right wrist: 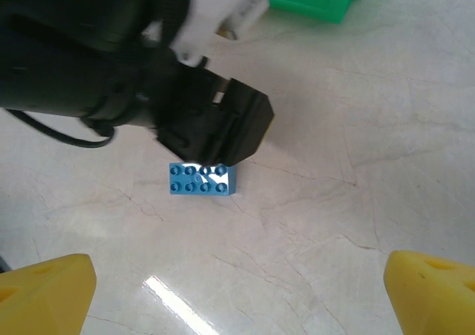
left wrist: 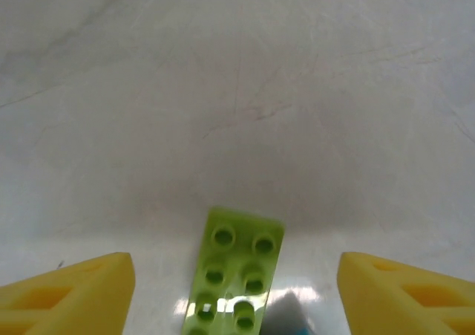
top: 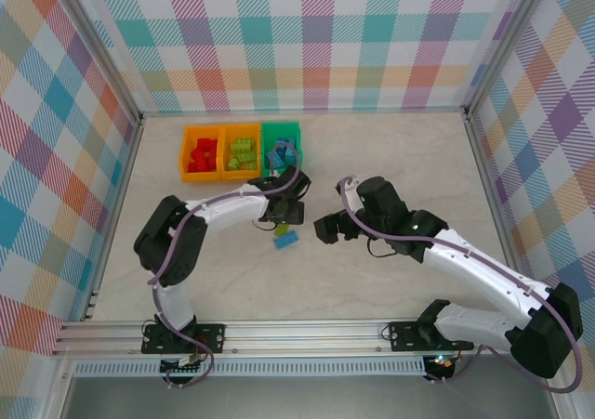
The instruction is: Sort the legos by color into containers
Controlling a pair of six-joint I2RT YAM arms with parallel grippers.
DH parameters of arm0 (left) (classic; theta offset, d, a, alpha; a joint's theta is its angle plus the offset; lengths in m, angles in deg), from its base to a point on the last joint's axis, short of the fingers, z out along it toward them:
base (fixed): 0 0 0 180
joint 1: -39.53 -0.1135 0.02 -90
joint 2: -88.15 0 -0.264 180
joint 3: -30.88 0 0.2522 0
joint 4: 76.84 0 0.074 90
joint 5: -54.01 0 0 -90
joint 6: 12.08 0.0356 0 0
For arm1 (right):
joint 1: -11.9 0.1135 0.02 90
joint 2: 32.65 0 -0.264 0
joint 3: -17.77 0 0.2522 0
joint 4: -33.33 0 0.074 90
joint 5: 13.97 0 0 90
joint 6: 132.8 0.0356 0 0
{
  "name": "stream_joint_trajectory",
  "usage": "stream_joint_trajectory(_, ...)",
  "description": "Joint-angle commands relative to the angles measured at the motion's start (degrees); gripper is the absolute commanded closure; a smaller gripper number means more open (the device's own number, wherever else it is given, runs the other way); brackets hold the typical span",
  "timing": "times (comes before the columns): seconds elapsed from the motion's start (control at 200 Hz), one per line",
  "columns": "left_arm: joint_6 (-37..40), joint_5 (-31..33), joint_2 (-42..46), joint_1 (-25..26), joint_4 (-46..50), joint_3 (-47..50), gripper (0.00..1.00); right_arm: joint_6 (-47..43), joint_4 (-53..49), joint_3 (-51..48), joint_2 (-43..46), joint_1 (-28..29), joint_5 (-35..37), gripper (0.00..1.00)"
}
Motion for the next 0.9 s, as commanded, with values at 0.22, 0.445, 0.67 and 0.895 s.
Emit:
stream_joint_trajectory(0.22,-0.1,-2.8,-3.8,-0.6,-0.5,1.8,0.42,0.8,4.3,-2.6,1.8,0.1,-1.2,0.0)
stream_joint_trajectory(0.445,-0.5,-2.1,-0.4,-1.2,-1.7,6.0,0.62,2.0,5.6,-2.4,-0.2,0.1,-3.2,0.0)
stream_joint_trajectory(0.67,-0.6,-1.5,4.7,-2.1,-4.1,8.6,0.71,3.2,5.1,-1.6,-1.1,0.1,-8.2,0.0)
stream_joint_trajectory(0.895,0.9,6.6,11.6,-4.5,-5.4,6.0,0.72,4.1,7.0,-2.1,-1.7,0.1,-11.3,0.0)
